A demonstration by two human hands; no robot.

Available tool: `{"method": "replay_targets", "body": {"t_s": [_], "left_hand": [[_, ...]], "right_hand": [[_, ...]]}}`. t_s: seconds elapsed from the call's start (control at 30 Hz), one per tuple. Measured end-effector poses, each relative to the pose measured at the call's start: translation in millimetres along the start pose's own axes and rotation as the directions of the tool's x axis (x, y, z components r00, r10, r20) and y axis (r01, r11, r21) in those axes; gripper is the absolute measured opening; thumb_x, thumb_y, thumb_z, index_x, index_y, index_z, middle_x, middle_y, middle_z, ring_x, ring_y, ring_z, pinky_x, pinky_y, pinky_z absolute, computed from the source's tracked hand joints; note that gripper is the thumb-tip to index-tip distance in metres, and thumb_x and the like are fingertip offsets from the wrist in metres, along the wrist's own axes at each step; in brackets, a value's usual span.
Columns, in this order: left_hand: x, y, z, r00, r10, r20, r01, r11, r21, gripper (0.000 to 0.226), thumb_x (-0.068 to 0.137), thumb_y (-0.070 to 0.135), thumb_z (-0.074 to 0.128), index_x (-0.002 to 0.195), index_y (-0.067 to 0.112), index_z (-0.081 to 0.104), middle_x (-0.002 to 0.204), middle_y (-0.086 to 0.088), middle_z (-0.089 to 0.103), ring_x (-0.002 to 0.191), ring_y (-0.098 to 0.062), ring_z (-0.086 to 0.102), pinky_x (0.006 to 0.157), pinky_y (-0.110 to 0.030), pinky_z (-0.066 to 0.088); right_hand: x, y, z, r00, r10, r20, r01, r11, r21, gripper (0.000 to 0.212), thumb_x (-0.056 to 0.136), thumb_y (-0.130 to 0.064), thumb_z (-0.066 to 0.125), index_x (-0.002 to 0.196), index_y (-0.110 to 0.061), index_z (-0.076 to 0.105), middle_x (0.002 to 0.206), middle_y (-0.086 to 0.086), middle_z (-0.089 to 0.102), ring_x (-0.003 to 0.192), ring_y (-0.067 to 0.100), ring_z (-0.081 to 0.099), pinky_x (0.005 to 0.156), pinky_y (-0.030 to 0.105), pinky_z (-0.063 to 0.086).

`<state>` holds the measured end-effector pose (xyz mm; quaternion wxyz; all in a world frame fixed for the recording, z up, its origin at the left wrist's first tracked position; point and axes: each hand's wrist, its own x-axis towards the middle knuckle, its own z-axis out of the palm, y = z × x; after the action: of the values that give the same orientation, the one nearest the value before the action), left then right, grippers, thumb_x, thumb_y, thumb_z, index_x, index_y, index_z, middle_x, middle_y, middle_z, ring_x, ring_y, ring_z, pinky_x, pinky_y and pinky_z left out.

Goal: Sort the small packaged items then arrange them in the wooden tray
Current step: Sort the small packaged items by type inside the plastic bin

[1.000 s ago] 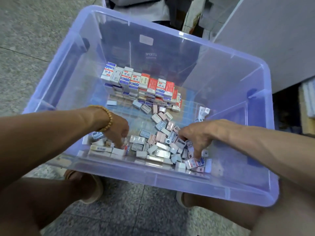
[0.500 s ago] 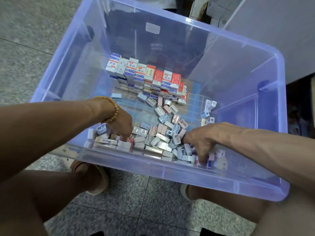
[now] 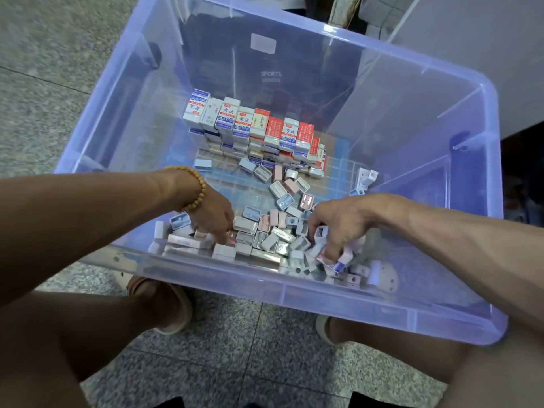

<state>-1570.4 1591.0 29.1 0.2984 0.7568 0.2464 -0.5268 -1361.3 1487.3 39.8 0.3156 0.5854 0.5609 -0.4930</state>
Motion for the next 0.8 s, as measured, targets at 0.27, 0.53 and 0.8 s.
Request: {"method": "replay_targets", "body": {"t_s": [0.27, 0.53, 0.8], "left_hand": [[-2.1, 17.3, -2.2, 0.983, 0.182, 0.002, -0.173, 0.938, -0.301, 0.03, 0.093, 0.032, 0.062, 0.119, 0.016, 0.065, 0.11, -0.004, 0.064, 0.103, -0.021, 0.06, 0.092, -0.036, 0.052], [3.4, 18.9, 0.2, 0.973, 0.229, -0.008, -0.202, 0.837, -0.509, 0.026, 0.092, 0.012, 0.064, 0.116, 0.004, 0.057, 0.104, -0.015, 0.062, 0.08, -0.02, 0.064, 0.073, -0.031, 0.059], [4.4, 18.2, 4.9, 0.966, 0.257, -0.032, -0.232, 0.806, -0.544, 0.024, 0.09, 0.025, 0.064, 0.111, 0.019, 0.055, 0.104, -0.006, 0.068, 0.089, -0.024, 0.07, 0.087, -0.046, 0.057]], "right_hand": [[-4.7, 2.1, -10.0, 0.977, -0.08, -0.199, 0.123, 0.969, 0.216, 0.032, 0.081, -0.029, 0.081, 0.106, -0.03, 0.062, 0.09, -0.015, 0.053, 0.079, 0.007, 0.061, 0.065, 0.019, 0.044], [-5.8, 2.4, -11.1, 0.962, -0.056, -0.266, 0.204, 0.796, 0.57, 0.037, 0.08, -0.018, 0.083, 0.112, -0.014, 0.067, 0.111, 0.016, 0.062, 0.061, 0.009, 0.062, 0.059, 0.03, 0.058], [2.6, -0.9, -4.2, 0.951, 0.048, -0.304, 0.176, 0.725, 0.665, 0.025, 0.078, -0.011, 0.084, 0.099, -0.015, 0.069, 0.096, 0.011, 0.06, 0.076, 0.02, 0.061, 0.077, 0.039, 0.062]]}}
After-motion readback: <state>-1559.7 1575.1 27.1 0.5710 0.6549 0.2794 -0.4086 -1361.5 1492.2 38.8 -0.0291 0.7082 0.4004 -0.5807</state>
